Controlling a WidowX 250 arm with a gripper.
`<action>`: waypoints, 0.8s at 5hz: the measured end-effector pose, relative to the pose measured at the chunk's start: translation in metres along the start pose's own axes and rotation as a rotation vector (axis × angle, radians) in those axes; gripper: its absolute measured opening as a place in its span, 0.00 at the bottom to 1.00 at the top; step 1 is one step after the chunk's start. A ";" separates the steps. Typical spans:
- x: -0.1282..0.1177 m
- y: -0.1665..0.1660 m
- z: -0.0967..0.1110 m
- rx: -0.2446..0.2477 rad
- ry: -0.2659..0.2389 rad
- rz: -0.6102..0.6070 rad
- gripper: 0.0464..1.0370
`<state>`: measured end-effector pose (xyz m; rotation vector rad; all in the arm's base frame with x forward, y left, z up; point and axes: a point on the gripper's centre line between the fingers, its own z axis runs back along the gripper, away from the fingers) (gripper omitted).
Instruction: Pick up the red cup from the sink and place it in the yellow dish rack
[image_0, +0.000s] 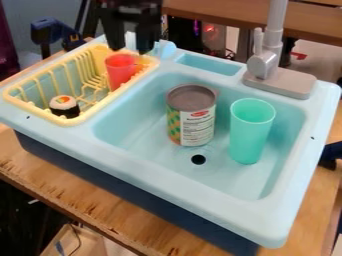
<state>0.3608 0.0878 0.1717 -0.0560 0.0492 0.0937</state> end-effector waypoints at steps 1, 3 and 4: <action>-0.003 0.000 0.003 0.004 0.002 0.017 0.97; -0.079 -0.027 0.042 0.151 -0.035 0.050 0.97; -0.099 -0.046 0.048 0.157 -0.075 -0.005 0.97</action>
